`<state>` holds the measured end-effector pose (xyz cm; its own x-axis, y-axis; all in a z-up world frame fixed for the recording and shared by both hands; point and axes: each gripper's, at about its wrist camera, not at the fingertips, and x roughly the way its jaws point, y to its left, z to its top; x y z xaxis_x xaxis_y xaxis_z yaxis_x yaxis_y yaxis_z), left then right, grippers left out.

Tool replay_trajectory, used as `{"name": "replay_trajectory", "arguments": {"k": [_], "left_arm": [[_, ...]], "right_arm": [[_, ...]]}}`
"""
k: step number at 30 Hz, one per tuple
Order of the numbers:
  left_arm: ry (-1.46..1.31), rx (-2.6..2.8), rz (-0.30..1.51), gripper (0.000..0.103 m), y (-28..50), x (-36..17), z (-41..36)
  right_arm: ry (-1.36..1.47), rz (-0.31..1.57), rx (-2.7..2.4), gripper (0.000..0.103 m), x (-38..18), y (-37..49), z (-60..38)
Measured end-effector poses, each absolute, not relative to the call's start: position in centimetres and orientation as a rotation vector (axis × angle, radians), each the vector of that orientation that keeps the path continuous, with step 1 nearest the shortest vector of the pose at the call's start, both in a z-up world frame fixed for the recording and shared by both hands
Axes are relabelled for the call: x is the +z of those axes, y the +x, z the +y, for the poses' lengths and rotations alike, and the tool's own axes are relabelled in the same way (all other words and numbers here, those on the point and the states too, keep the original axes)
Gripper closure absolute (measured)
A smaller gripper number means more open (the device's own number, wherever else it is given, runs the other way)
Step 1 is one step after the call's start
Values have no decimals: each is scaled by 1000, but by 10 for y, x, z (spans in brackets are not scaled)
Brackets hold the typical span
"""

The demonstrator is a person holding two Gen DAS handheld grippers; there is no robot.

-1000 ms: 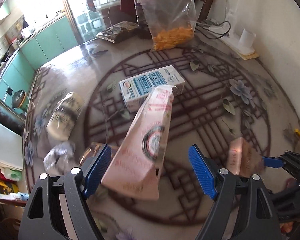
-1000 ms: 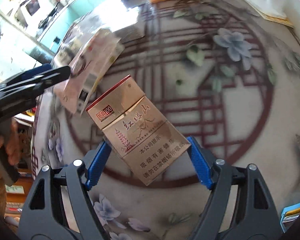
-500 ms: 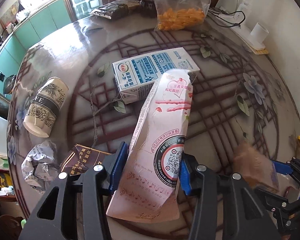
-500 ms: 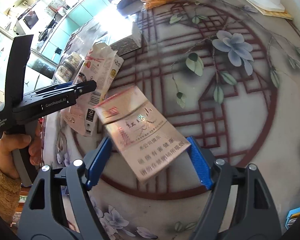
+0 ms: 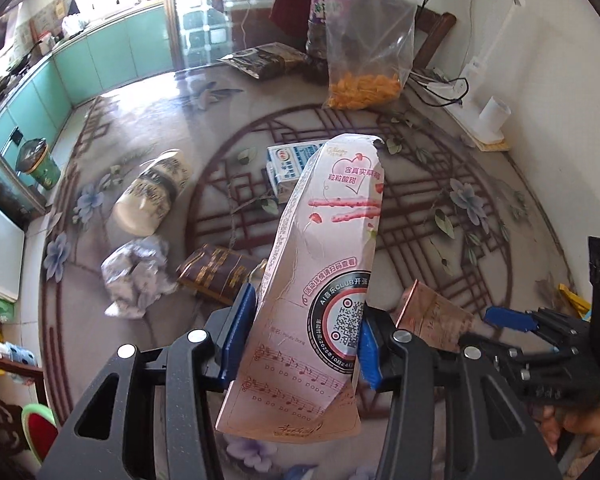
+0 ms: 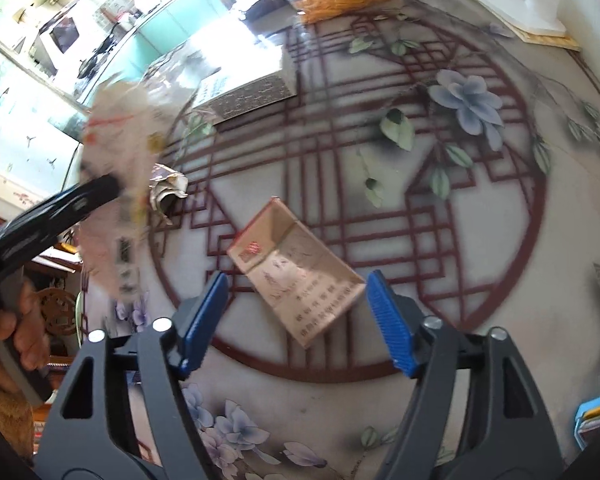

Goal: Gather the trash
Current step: 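Lift the pink paper bag and cigarette pack above the table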

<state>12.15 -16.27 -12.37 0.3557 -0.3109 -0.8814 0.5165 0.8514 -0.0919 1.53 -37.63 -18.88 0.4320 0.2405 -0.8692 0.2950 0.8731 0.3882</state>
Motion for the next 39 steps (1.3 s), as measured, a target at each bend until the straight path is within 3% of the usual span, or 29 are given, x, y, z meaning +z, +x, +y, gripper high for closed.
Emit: {"name": "replay_trajectory", "arguments": {"k": [2,13,15,17,32,34,39], "left_arm": [[199,-528,1072,59,112,-119,-150],[96,-409,1117,59,83,-126,-77],[80,-396,1117,59,81,-126,-69],[73,-386,1111,59,79,-124,-61],[69,-386,1110,59,73,-125,-47],[69,-386,1109,59,72,-125,-46],[60,-391,1108,59,71,-125,-41]], "right_arm": [[537,1154,-63,26,-193,12,-381],[308,1260,-61,23,-215,31,-348],[310,1273,-66,25,-220,32,-346],[296,1268,-76,35,-220,32,-344],[374,1201,-20,39,-187,25,-321],[374,1198,-8,56,-184,25,-314],[371,1215,10,62,-185,27,-301]]}}
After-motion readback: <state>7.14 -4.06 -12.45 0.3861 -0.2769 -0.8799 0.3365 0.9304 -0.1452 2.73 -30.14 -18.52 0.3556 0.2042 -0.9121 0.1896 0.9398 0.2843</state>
